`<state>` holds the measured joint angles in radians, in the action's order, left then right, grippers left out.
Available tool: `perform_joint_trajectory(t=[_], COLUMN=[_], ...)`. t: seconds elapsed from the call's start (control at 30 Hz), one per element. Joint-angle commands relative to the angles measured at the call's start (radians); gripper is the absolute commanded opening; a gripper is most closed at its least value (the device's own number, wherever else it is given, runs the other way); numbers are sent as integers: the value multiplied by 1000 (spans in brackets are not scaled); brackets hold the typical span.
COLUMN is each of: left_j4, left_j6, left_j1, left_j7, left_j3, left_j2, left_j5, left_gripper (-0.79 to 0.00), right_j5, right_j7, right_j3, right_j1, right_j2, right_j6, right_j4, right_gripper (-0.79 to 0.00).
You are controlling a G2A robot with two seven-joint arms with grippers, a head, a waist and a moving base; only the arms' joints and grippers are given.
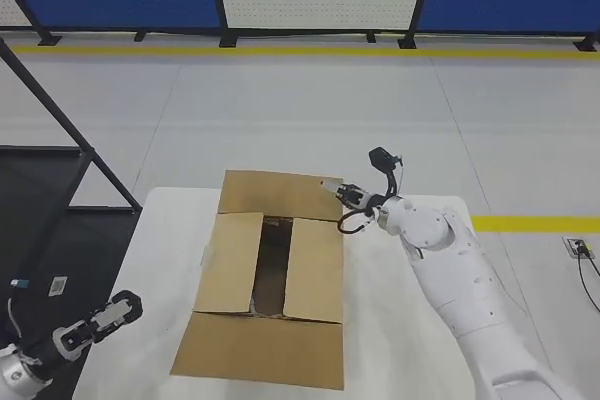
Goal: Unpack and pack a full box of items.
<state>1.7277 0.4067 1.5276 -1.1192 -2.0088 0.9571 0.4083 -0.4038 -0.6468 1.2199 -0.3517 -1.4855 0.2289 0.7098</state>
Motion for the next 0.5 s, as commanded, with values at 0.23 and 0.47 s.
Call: perform_joint_trajectory(t=[0.23, 0.47], left_j4=[-43, 5], left_j6=[-9, -38], left_j1=[-3, 3], left_j7=[-277, -332], left_j3=[26, 87], left_j2=[-21, -40], left_j5=[70, 19], left_gripper=[0, 0], right_j5=[78, 88], right_j7=[-38, -24], right_j3=[-24, -37], right_j1=[93, 126], right_j2=[-18, -24], right_j6=[115, 155], right_j4=[-187, -220], right_gripper=[0, 0])
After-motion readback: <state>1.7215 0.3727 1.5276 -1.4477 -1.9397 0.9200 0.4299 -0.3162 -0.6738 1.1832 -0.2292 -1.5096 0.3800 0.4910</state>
